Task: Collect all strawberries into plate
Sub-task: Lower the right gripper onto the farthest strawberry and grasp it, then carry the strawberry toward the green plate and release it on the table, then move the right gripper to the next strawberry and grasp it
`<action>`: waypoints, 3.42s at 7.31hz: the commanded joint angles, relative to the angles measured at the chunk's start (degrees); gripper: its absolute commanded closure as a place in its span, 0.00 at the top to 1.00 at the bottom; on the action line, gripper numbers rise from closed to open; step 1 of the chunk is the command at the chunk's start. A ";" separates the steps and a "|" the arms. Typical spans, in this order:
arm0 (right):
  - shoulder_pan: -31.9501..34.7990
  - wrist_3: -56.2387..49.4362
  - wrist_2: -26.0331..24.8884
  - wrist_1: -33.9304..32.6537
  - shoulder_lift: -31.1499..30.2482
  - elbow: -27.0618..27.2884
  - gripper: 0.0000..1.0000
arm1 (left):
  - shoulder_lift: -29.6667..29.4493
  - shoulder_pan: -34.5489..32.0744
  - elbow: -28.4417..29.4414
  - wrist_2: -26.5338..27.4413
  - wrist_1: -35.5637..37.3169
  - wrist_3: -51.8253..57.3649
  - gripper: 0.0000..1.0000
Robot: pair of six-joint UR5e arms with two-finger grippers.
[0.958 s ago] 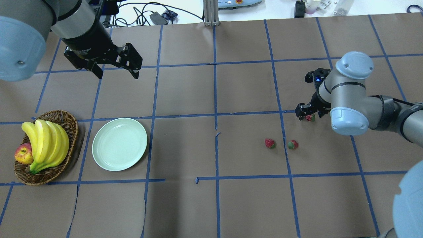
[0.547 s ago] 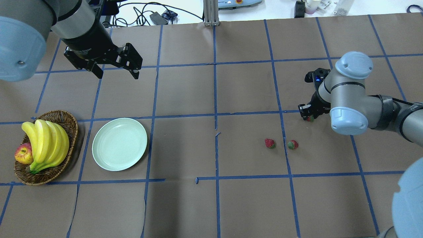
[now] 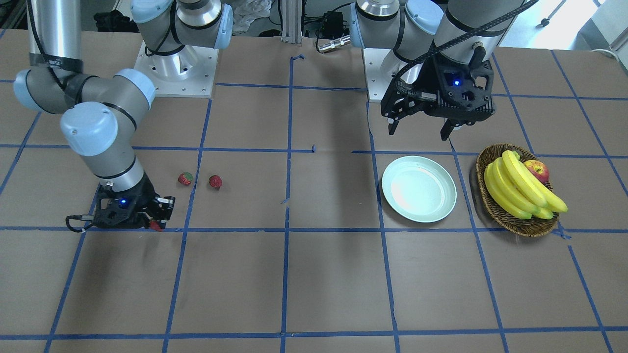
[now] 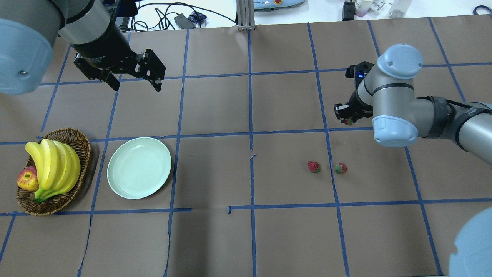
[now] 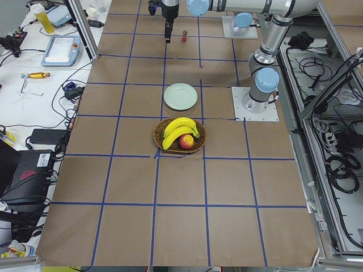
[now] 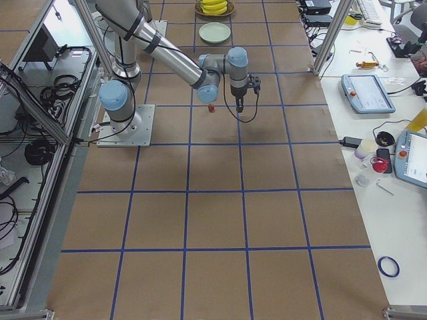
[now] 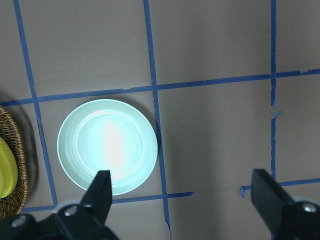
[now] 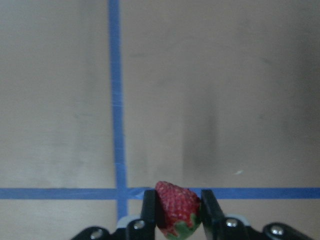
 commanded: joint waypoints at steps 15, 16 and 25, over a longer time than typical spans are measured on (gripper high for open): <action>4.99 4.61 -5.81 1.45 -5.14 8.69 1.00 | 0.08 -0.08 -0.34 0.00 0.00 0.18 1.00; 2.96 0.02 -8.26 1.36 -6.02 10.91 1.00 | 0.08 -0.08 -0.34 0.00 0.00 0.18 1.00; 2.49 0.67 -3.14 12.19 -6.47 3.11 0.00 | 0.08 -0.08 -0.52 0.00 -0.08 0.09 1.00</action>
